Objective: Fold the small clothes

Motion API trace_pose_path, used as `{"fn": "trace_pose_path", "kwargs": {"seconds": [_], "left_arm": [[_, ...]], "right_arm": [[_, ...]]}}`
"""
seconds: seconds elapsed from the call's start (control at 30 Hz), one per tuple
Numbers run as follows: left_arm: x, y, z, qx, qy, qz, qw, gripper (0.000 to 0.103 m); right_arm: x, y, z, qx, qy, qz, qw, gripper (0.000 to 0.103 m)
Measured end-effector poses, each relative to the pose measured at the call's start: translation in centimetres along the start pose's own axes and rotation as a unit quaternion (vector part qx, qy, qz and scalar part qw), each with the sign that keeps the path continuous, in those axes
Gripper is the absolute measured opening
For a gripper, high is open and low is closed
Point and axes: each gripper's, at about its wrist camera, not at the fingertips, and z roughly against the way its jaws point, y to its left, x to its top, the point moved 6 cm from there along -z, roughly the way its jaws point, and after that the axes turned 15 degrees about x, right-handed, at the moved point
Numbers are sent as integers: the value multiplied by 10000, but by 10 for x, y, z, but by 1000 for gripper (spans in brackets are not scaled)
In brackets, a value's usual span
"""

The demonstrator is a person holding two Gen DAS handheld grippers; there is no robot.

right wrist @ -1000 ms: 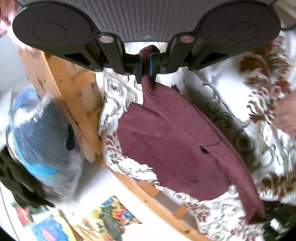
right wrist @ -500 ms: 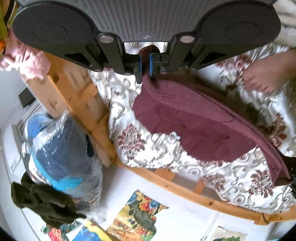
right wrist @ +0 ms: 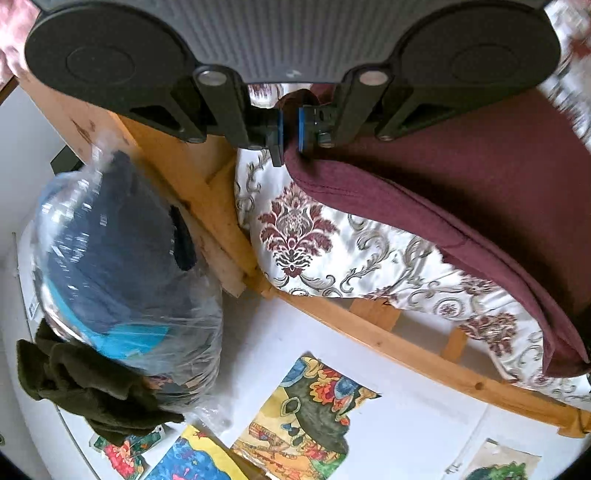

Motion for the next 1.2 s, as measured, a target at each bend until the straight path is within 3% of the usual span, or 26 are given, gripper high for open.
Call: {"fn": "trace_pose_path", "kwargs": {"seconds": [0.23,0.33,0.57,0.83,0.9,0.97,1.07,1.2], "left_arm": [[3,3,-102,-208,802,937,9921,9],[-1,-1,-131,-287,1030,1078,9884,11],[-12,-3,-156,-151,1191,902,9887,21],[-17,1,-165,-15,1420,1222,9823,31],[-18,1,-165,39,1443,1281,9812,34],[-19,0,-164,102,1454,1315,9806,46],[-20,2,-163,268,1468,1382,9791,65],[-19,5,-158,493,1389,1525,9773,81]], "right_arm": [[-10,5,-89,57,180,-335,9993,9],[-18,4,-112,114,269,-548,9981,9],[-34,7,-138,271,320,-792,9960,11],[-37,4,-142,463,278,-1021,9933,15],[-38,2,-138,510,241,-1123,9921,25],[-37,-3,-134,500,164,-1224,9911,46],[-38,-12,-127,499,87,-1394,9889,57],[-44,-18,-121,577,33,-1543,9863,74]]}}
